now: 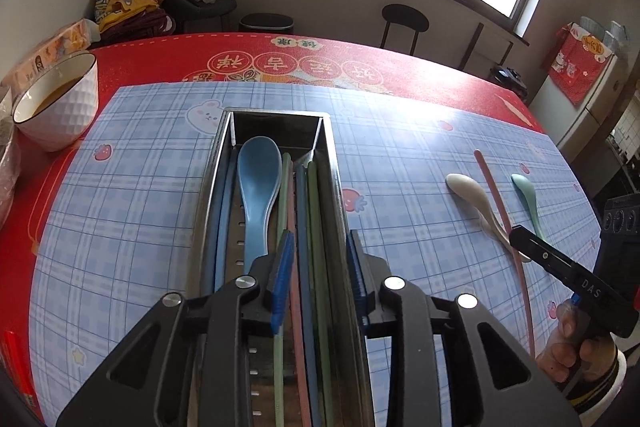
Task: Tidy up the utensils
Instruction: 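Carry the blue chopstick into the steel tray and open the left tool, then carry the pink chopstick into the steel tray and open the right tool, then move the left tool to the cream spoon and close on its handle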
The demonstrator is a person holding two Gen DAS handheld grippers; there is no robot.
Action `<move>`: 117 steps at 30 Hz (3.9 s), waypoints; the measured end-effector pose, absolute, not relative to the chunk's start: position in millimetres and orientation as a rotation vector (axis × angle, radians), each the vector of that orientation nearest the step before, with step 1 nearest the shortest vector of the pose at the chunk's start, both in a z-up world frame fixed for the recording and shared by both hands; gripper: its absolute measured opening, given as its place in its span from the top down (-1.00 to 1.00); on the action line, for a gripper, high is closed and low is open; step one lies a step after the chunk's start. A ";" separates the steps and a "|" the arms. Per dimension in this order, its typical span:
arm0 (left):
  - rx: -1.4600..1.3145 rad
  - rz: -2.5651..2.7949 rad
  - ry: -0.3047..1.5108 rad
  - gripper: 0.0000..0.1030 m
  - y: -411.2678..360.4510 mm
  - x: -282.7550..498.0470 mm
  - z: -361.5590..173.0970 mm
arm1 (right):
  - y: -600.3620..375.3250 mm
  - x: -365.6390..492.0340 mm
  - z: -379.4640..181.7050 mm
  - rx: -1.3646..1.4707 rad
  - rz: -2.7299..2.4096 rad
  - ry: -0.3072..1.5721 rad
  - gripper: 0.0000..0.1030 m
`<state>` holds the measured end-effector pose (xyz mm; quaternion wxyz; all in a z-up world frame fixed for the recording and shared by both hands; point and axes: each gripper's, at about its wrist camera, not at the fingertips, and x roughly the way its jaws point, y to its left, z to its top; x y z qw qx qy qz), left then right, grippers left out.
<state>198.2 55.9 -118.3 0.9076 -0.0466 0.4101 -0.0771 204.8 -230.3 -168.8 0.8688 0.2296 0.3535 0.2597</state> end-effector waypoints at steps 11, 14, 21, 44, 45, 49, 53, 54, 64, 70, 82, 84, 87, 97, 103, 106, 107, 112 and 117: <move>0.094 -0.078 0.584 -0.88 83.5 147.9 -108.0 | -225.4 204.1 -169.7 0.464 0.558 0.728 0.88; 0.033 -0.087 0.550 -0.88 100.5 143.0 -111.5 | -225.4 202.4 -169.2 0.456 0.537 0.722 0.88; -0.062 -0.110 0.519 -0.88 122.3 134.0 -108.4 | -219.5 199.8 -166.8 0.401 0.474 0.727 0.88; -0.195 -0.026 0.528 -0.88 155.0 134.3 -103.7 | -102.1 230.6 -137.9 0.603 0.487 0.870 0.88; -0.199 -0.014 0.531 -0.88 156.7 134.6 -103.8 | -94.3 232.9 -138.9 0.596 0.485 0.886 0.88; -0.212 0.004 0.523 -0.88 161.8 133.9 -101.6 | -73.2 238.9 -144.3 0.590 0.456 0.931 0.88; -0.223 -0.001 0.516 -0.88 163.7 132.3 -99.3 | -62.2 243.4 -150.5 0.595 0.431 0.958 0.88; -0.224 -0.003 0.515 -0.88 163.5 132.2 -99.1 | -61.9 244.4 -151.6 0.592 0.424 0.961 0.88; -0.224 0.000 0.521 -0.88 162.4 133.3 -99.5 | -52.7 251.7 -160.6 0.575 0.401 0.992 0.87; -0.229 -0.003 0.517 -0.88 163.3 133.5 -99.5 | -54.4 247.6 -156.4 0.535 0.419 0.976 0.84; -0.184 -0.018 0.527 -0.88 148.0 132.9 -100.5 | -108.9 212.3 -122.0 0.178 0.387 0.723 -0.03; -0.155 -0.024 0.529 -0.88 141.2 132.9 -101.4 | -127.9 204.7 -119.2 0.132 0.379 0.697 -0.13; -0.115 -0.011 0.526 -0.88 131.0 131.7 -99.8 | -158.2 191.1 -115.1 0.030 0.332 0.645 -0.36; -0.089 -0.095 0.547 -0.86 60.8 124.5 -70.1 | -264.2 202.0 -126.2 0.018 0.249 0.659 -0.38; -0.113 -0.215 0.642 -0.48 -3.0 143.0 -75.4 | -297.7 215.6 -143.9 0.094 0.247 0.644 -0.38; -0.151 -0.274 0.729 -0.10 -34.1 160.4 -94.7 | -314.9 219.3 -150.2 0.196 0.257 0.671 -0.38; -0.178 -0.299 0.769 0.10 -42.8 168.5 -102.4 | -320.2 218.3 -149.4 0.224 0.262 0.662 -0.38; -0.309 -0.387 0.929 0.35 -85.3 208.9 -138.0 | -340.5 216.7 -155.8 0.333 0.242 0.692 -0.38; -0.346 -0.385 1.006 0.39 -117.3 238.7 -157.2 | -352.3 222.3 -167.7 0.423 0.244 0.742 -0.38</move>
